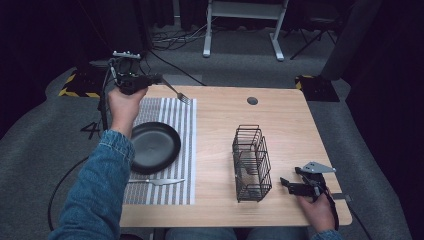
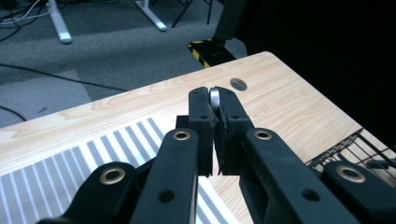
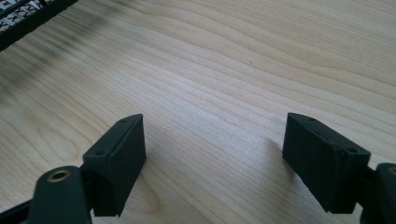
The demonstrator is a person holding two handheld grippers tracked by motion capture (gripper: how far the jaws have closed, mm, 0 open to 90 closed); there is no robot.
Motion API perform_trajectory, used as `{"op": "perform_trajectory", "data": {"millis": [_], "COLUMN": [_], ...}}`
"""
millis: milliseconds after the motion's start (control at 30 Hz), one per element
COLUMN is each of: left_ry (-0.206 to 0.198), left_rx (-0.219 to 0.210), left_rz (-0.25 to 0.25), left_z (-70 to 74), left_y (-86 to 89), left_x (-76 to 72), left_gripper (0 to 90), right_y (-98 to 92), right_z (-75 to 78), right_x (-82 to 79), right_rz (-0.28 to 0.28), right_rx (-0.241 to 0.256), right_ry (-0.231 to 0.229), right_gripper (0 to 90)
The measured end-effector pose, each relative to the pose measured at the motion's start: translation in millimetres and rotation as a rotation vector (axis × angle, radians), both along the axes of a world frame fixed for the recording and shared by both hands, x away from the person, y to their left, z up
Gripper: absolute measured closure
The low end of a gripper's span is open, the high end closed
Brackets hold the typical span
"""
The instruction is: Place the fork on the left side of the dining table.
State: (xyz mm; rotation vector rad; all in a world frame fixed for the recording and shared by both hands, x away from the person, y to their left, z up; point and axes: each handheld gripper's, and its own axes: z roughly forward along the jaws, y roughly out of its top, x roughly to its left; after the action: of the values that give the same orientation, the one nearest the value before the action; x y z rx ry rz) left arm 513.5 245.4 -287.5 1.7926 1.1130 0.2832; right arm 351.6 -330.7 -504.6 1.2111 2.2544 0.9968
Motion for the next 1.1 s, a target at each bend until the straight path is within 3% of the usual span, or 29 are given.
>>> {"op": "perform_trajectory", "data": {"millis": [200, 500, 833, 1100], "left_ry": [0.017, 0.081, 0.129, 0.171], "left_rx": [0.017, 0.015, 0.013, 0.041], "left_rz": [0.037, 0.088, 0.151, 0.151], "left_z": [-9.2, -32.4, -57.1, -69.1], "left_y": [8.9, 18.0, 28.2, 23.5], "left_x": [6.8, 22.9, 27.6, 31.5], "left_gripper": [86.7, 86.7, 86.7, 86.7], "right_y": [0.0, 0.1, 0.1, 0.1], "right_z": [0.0, 0.0, 0.0, 0.0], "right_x": [0.3, 0.2, 0.2, 0.2], "right_rz": [-0.002, -0.003, -0.003, -0.003], "right_rx": [0.000, 0.000, -0.001, -0.002], "right_ry": [0.000, 0.000, -0.001, -0.001], "right_gripper": [21.4, 21.4, 21.4, 21.4]}}
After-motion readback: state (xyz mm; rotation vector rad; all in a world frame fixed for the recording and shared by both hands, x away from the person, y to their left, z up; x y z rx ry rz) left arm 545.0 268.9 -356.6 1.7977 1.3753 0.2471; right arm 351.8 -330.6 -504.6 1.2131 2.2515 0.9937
